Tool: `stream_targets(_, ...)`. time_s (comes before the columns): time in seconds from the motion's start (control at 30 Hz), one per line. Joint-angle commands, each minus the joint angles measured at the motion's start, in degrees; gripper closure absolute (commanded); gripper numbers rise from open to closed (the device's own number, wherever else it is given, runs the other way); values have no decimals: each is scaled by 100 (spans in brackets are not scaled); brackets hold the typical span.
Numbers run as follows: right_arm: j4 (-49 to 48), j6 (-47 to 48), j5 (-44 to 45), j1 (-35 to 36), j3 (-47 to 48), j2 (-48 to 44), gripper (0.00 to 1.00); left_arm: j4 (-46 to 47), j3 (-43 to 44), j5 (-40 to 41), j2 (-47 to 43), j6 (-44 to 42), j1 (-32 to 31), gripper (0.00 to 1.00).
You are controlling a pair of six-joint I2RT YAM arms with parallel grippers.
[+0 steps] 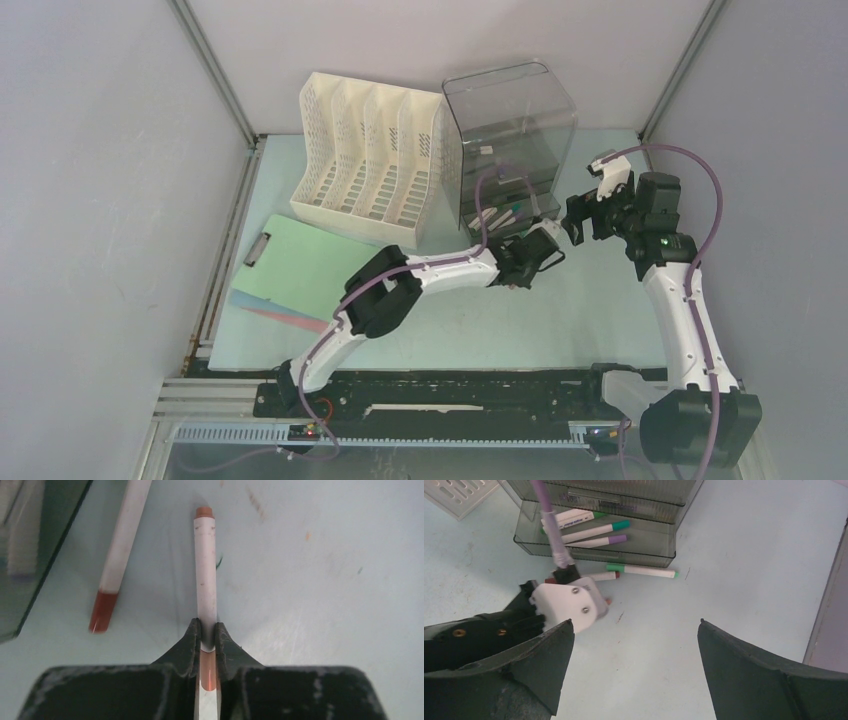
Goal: Organize the desk
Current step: Pick up the stationery from the center of the board.
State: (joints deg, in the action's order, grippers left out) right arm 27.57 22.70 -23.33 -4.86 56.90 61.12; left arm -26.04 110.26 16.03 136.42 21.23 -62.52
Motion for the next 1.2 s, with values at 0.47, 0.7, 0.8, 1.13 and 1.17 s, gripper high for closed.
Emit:
stream_targets(0.47, -68, 72, -216, -76, 4, -189, 0, 2326, -3341, 1200, -2965, -2981, -199, 100)
stream_targets(0.7, -60, 86, -237, -102, 3, -205, 0, 2817, -3407, 2004, -2924, -4627, -183, 100)
stream_targets(0.8, -51, 86, -255, -116, 4, -218, 0, 3190, -3423, 2186, -2800, -5227, -166, 100)
stream_targets(1.13, -41, 85, -342, -234, 4, -276, 0, 3709, -3260, 2065, -2364, -6104, 69, 100)
stream_targets(1.17, -41, 86, -342, -234, 4, -284, 0, 3707, -3230, 2004, -2343, -6093, 116, 100)
